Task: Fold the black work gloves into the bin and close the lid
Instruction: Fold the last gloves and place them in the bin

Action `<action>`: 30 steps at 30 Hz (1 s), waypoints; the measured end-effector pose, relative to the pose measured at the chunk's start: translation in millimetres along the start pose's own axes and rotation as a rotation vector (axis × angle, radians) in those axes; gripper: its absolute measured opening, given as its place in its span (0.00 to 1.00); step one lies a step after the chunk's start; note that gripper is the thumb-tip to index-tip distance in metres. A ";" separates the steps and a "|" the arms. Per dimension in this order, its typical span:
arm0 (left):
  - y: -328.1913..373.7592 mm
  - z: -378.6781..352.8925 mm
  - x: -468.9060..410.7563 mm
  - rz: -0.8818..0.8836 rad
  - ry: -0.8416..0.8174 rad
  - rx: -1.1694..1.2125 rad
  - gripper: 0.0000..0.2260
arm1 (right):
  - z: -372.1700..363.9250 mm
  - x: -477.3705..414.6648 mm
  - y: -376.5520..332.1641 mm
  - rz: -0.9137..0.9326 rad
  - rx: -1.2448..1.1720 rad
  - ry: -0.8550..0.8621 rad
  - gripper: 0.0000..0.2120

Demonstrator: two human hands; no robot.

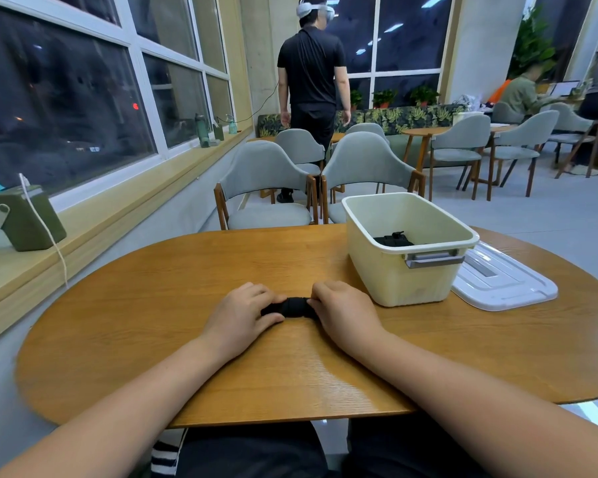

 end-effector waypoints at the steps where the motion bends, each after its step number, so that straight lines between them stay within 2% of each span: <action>1: -0.6 -0.3 -0.3 -0.006 0.004 -0.013 0.17 | -0.9 2.2 -1.7 0.011 0.032 0.012 0.09; 5: -1.1 -3.0 -4.4 -0.014 0.012 -0.037 0.18 | -6.9 8.4 -4.3 0.019 0.066 0.008 0.09; 10: -0.9 -5.9 -4.3 -0.031 0.017 -0.083 0.20 | -9.5 4.9 -1.1 -0.027 0.025 -0.102 0.14; 21: 6.6 -11.4 -8.1 -0.085 -0.007 -0.138 0.21 | -10.3 -5.4 1.1 -0.026 -0.086 -0.145 0.14; 30: 3.5 -16.2 -18.8 -0.016 -0.038 -0.124 0.22 | -10.9 -10.8 -0.5 -0.062 -0.158 -0.170 0.15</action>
Point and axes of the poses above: each hand's wrist, its own x-axis away from the middle knuckle, its own z-axis out of the back of the hand, y = z × x, the point moved 7 cm from there along -x, towards the middle knuckle, and after that the axes turned 1 degree about z, right-handed, at the moved point
